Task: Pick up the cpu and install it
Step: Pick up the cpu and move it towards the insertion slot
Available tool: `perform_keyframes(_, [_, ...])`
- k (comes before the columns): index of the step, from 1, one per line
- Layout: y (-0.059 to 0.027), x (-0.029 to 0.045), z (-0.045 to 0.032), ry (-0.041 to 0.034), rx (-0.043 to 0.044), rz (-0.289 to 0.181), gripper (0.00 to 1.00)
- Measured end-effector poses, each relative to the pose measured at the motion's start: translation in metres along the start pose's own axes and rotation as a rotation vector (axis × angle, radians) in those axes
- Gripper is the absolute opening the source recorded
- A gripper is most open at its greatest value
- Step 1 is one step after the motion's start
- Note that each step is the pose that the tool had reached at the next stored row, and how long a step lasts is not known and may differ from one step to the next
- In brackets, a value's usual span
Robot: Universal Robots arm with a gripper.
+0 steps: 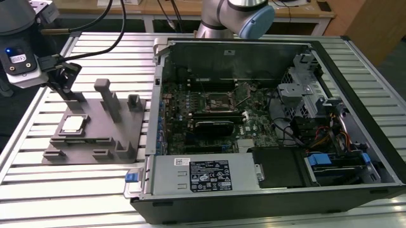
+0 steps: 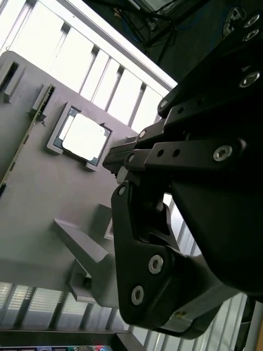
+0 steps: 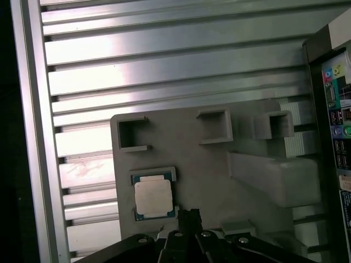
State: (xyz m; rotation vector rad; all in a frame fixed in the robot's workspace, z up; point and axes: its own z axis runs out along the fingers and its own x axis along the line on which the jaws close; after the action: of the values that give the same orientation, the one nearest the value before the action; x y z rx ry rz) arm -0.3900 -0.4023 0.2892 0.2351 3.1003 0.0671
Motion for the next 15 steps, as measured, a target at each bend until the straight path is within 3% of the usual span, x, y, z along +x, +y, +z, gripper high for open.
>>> perform_keyframes(6, [-0.0027, 0.0053, 0.0061, -0.0001, -0.0001, 0.001, 0.11])
perform_keyframes(15, [-0.0069, 0.0129, 0.021, 0.0001, 0.0001, 0.001, 0.11])
